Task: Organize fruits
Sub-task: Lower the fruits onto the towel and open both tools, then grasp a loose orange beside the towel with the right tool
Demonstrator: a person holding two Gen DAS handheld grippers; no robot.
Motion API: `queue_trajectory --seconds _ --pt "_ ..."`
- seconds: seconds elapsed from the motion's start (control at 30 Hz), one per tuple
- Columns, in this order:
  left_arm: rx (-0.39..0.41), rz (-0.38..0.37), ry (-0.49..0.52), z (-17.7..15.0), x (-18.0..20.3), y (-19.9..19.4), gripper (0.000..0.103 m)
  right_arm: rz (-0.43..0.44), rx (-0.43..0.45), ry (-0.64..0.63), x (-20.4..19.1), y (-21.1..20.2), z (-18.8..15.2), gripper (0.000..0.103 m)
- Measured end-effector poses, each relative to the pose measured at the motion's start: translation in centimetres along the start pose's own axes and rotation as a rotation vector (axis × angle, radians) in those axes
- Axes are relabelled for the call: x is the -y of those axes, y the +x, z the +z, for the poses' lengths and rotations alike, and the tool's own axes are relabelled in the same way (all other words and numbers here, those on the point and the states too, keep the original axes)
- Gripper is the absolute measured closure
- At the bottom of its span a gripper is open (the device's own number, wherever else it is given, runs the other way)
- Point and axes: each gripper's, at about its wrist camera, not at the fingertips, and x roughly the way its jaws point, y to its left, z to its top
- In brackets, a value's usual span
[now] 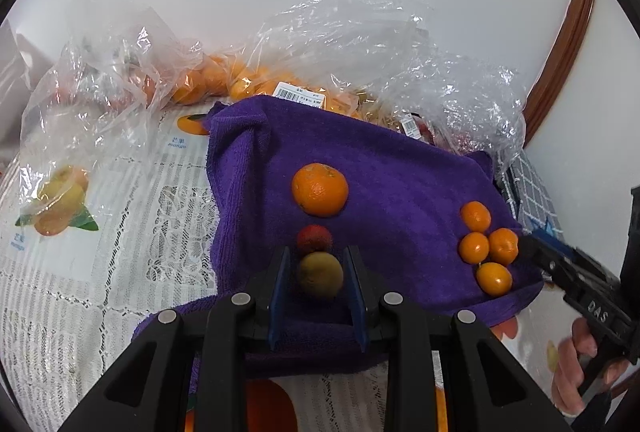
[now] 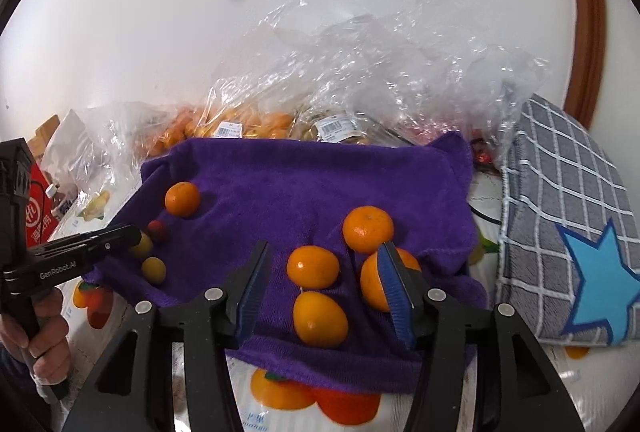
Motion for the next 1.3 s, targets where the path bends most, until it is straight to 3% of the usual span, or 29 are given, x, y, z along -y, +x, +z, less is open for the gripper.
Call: queue_trajectory --seconds 0.43,0.63,0.73,0.87,1.07,1.3 --pt "0.071 -0.043 -0.038 -0.8 -0.2 -2.6 0.072 -0.037 -0.059 0.017 -2.2 -4.8 -3.5 0.049" --pt "0.094 -0.010 0.009 -2.5 0.1 -4.2 0.072 -0.041 -0.059 0.065 -2.3 -6.2 -5.3 0.049" --pt "0.098 -0.004 0.006 -3.3 -0.1 -4.8 0.072 -0.101 -0.041 0.071 -2.7 -6.9 -6.1 0.049" --pt "0.093 0.028 0.034 -4.2 0.1 -5.2 0.071 -0.106 -0.047 0.085 -2.9 -6.8 -6.8 0.049" --pt "0.044 0.043 0.011 -5.6 -0.9 -6.0 0.071 -0.017 -0.113 0.099 -3.8 -6.2 -7.7 0.049" --pt "0.044 0.086 -0.035 -6.5 -2.5 -7.3 0.072 0.062 -0.122 0.041 -6.7 -6.2 -8.6 0.049"
